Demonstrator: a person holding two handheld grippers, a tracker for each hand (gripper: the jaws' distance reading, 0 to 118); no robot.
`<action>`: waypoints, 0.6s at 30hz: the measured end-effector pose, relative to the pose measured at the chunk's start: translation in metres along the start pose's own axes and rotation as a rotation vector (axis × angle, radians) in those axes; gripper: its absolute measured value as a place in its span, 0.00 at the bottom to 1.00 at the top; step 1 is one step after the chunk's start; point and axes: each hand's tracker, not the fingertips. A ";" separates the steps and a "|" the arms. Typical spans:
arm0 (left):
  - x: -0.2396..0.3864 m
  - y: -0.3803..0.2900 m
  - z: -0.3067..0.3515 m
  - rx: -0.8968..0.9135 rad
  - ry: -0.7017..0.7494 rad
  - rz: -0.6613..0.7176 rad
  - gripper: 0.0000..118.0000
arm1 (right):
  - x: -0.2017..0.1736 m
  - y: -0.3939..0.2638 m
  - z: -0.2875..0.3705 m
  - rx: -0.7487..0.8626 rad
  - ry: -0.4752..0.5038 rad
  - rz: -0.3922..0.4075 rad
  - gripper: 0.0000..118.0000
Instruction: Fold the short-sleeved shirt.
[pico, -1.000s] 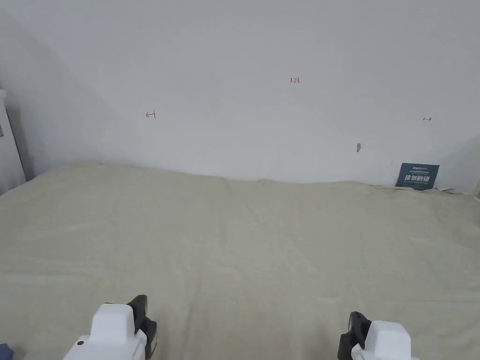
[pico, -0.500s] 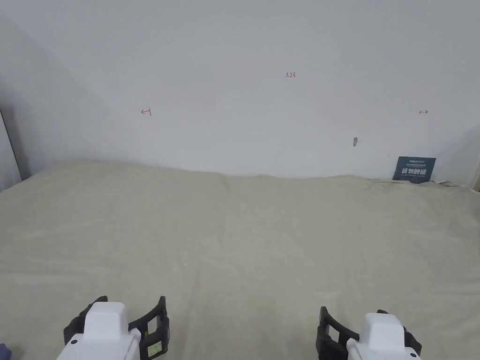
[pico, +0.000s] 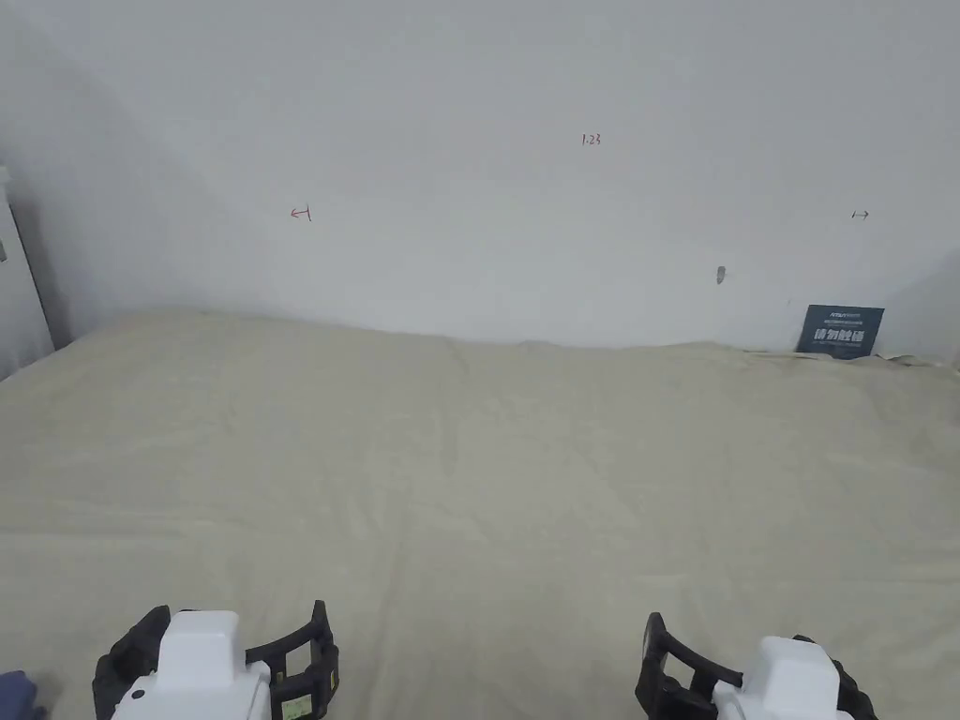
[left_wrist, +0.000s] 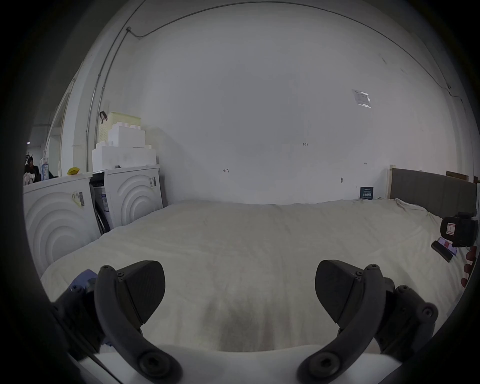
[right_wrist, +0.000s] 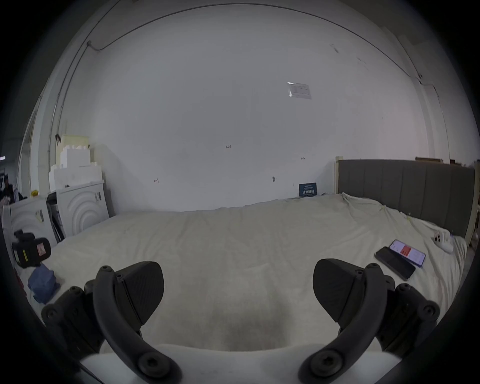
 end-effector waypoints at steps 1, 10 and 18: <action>-0.002 -0.001 -0.002 -0.008 -0.003 0.006 1.00 | 0.002 0.000 -0.001 -0.007 -0.003 -0.014 0.97; -0.013 0.009 -0.006 -0.024 -0.060 0.151 1.00 | 0.012 0.012 -0.018 -0.113 -0.011 -0.135 0.98; -0.016 0.021 -0.008 -0.032 -0.076 0.245 1.00 | 0.011 0.023 -0.028 -0.228 0.003 -0.194 0.98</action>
